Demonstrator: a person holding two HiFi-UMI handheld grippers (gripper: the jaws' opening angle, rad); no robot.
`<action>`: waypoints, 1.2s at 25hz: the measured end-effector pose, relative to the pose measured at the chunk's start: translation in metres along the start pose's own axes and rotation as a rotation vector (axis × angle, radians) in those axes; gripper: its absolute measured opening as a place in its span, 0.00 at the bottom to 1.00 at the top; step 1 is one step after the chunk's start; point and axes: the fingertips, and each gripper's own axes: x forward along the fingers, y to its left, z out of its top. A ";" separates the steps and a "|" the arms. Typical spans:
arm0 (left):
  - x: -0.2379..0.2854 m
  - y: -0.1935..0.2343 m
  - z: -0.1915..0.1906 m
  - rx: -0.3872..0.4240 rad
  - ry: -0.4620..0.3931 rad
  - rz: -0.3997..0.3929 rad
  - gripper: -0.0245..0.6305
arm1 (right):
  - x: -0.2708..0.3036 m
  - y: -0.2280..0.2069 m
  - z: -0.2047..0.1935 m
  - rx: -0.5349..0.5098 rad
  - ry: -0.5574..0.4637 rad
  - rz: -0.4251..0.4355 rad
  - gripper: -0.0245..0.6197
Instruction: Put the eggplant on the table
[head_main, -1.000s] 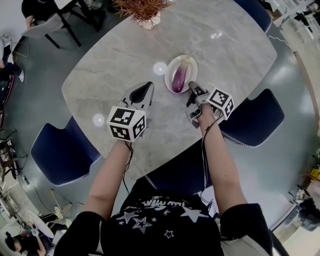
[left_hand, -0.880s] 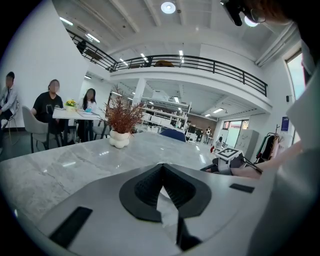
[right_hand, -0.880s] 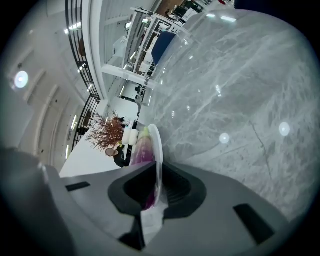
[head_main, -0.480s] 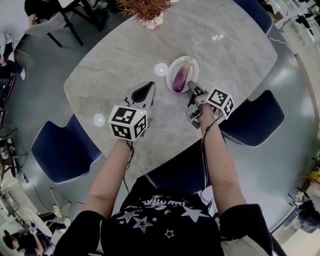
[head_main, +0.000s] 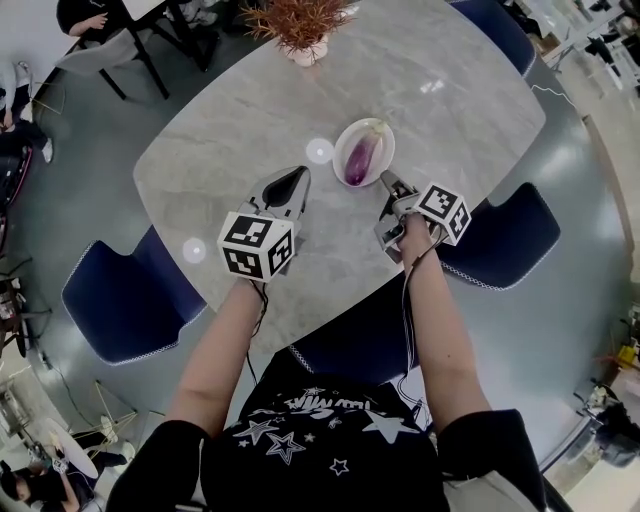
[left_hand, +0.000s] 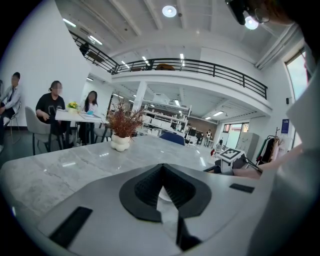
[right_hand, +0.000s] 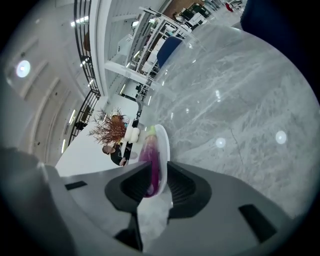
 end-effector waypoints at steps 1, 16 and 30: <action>-0.003 0.000 0.002 0.001 -0.005 -0.001 0.05 | -0.003 0.002 -0.001 0.002 -0.007 0.003 0.16; -0.078 -0.028 0.027 0.035 -0.080 -0.063 0.05 | -0.091 0.065 -0.040 -0.076 -0.083 0.116 0.16; -0.122 -0.071 0.010 0.112 -0.088 -0.213 0.05 | -0.166 0.117 -0.100 -0.210 -0.155 0.225 0.15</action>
